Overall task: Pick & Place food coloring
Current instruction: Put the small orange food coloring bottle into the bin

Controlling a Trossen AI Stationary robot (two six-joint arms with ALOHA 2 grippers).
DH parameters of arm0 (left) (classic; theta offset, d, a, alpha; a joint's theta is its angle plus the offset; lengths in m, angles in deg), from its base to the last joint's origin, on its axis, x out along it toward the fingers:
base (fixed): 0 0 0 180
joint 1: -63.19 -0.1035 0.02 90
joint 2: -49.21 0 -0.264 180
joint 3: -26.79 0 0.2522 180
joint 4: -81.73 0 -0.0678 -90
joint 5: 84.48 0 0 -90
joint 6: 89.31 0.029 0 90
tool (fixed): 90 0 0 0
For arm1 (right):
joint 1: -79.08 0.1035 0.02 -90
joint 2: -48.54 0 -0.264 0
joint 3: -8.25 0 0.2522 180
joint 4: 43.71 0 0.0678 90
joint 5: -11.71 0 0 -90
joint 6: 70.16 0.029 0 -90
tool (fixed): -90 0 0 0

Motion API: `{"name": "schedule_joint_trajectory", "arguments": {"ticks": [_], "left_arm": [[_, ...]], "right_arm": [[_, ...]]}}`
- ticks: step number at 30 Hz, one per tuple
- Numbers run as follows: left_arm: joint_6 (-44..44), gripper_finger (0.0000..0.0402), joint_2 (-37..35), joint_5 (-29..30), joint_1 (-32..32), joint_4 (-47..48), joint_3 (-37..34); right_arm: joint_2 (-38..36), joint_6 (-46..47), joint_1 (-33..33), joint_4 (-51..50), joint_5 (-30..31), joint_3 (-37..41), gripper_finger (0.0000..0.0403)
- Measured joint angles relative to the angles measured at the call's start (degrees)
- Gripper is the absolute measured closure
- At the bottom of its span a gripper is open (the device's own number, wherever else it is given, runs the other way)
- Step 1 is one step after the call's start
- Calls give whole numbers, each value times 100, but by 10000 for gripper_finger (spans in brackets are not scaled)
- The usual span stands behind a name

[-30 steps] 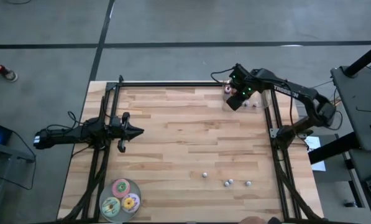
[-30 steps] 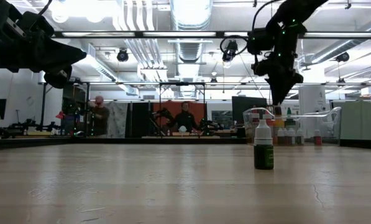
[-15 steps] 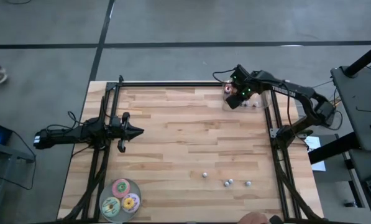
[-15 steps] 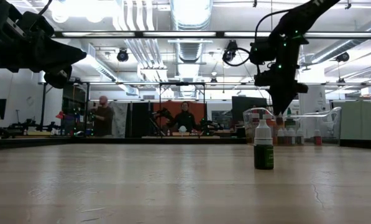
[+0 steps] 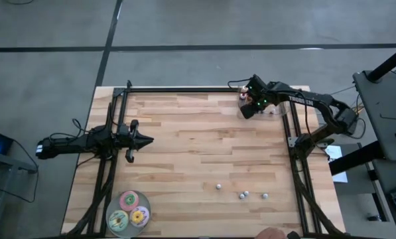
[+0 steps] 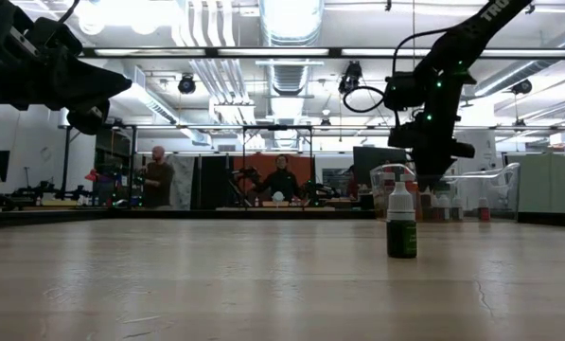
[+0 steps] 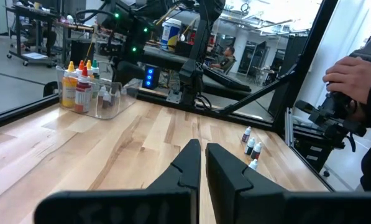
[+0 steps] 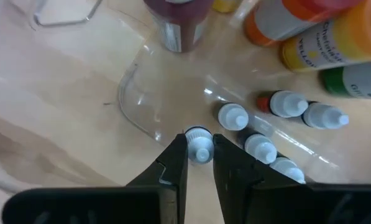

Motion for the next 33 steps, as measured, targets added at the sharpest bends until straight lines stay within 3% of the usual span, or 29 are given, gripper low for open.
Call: {"name": "schedule_joint_trajectory", "arguments": {"ticks": [26,33], "left_arm": [[-2,402,2,0,0,1,-2],[-2,402,2,2,0,0,0]], "right_arm": [[-44,73,-28,534,286,479,353],[-41,58,-31,546,286,479,331]]}}
